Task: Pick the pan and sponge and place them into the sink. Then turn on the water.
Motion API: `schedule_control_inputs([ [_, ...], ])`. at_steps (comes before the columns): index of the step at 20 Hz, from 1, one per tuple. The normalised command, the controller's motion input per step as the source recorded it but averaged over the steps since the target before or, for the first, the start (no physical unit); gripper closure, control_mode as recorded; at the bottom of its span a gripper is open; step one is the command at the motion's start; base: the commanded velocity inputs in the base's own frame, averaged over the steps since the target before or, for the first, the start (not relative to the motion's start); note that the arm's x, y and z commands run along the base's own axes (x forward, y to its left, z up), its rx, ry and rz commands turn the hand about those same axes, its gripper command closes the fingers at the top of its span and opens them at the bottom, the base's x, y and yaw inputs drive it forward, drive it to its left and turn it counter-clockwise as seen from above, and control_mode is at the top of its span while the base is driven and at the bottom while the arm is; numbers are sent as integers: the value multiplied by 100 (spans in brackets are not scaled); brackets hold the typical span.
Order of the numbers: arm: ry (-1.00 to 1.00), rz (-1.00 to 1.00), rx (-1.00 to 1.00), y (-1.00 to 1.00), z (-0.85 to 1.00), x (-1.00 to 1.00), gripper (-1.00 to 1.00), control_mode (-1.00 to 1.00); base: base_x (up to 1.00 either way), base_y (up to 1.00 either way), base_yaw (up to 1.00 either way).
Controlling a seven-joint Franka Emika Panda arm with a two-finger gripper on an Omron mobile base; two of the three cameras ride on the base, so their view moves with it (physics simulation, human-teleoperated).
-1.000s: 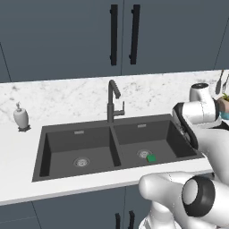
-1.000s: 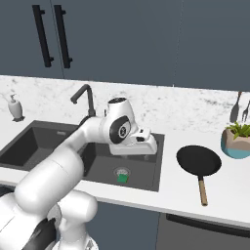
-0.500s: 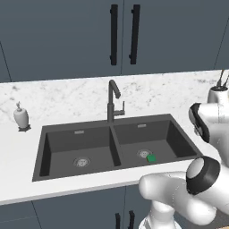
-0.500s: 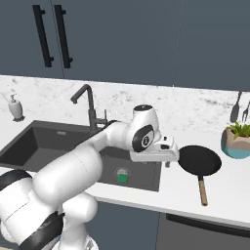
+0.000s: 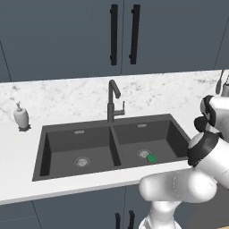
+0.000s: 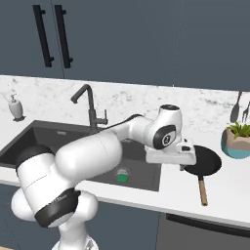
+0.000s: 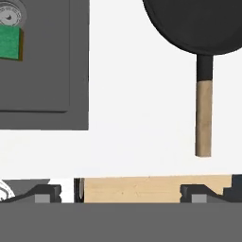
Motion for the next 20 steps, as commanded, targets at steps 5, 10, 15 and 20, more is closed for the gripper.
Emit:
schedule_control_inputs([
  [5, 5, 0, 0, -6, -1, 8, -100, -100, 0, 0, 0],
  [10, 7, 0, 0, -9, -7, 24, -100, -100, 0, 0, 0],
  [15, 5, 0, 0, -12, -25, 14, -100, -100, 0, 0, 0],
  [20, 2, 0, 0, -13, -30, 4, -100, -100, 0, 0, 0],
])
